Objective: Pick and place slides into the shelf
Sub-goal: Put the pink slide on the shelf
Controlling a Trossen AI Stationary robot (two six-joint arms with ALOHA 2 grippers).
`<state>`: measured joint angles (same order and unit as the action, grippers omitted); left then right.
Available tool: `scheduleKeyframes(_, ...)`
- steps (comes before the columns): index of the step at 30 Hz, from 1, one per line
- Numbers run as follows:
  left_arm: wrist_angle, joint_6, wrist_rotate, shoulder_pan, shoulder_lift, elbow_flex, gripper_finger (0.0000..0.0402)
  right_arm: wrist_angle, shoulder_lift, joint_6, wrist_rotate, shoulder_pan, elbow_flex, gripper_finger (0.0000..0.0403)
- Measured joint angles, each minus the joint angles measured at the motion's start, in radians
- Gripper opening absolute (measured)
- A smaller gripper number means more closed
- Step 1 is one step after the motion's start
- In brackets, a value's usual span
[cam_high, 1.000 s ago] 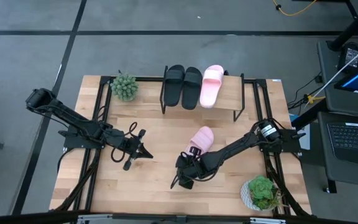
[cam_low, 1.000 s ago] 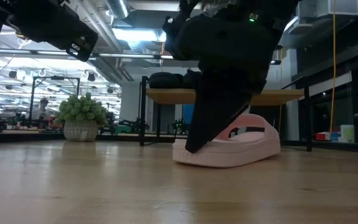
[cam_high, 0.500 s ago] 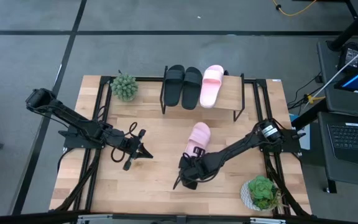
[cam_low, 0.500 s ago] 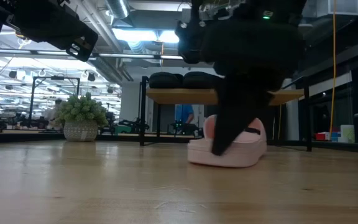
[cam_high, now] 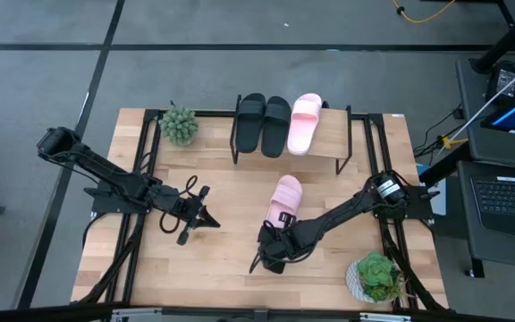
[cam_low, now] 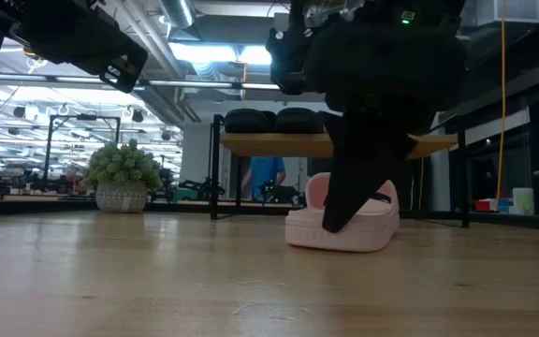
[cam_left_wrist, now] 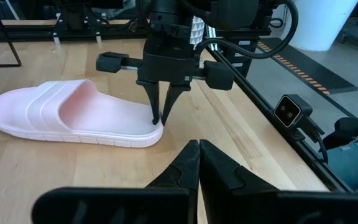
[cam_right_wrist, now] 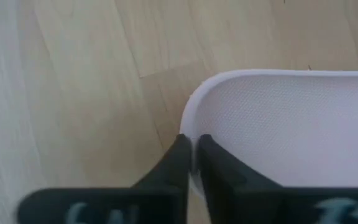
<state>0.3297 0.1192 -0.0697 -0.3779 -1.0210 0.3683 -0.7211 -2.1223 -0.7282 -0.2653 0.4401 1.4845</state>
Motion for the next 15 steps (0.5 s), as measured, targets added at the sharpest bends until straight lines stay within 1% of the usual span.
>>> scheduleKeyframes(2,0.000,0.000,0.000,0.000,0.000,0.000,0.0004,0.004,0.000,0.017,0.000,0.004,0.000,0.0013)
scheduleKeyframes(6,0.000,0.000,0.000,0.000,0.000,0.000,0.0004,0.012,0.000,0.028,-0.006,0.011,-0.002,0.0007)
scheduleKeyframes(9,0.000,0.000,0.000,0.000,0.000,0.000,0.0004,0.001,-0.004,0.054,-0.042,0.027,0.015,0.0006)
scheduleKeyframes(12,0.000,0.000,0.000,0.000,0.000,0.000,0.0004,-0.032,-0.011,0.080,-0.068,0.040,0.060,0.0004)
scheduleKeyframes(15,0.002,-0.006,0.000,0.000,0.000,0.000,0.0004,-0.101,-0.013,0.083,-0.105,0.057,0.129,0.0002)
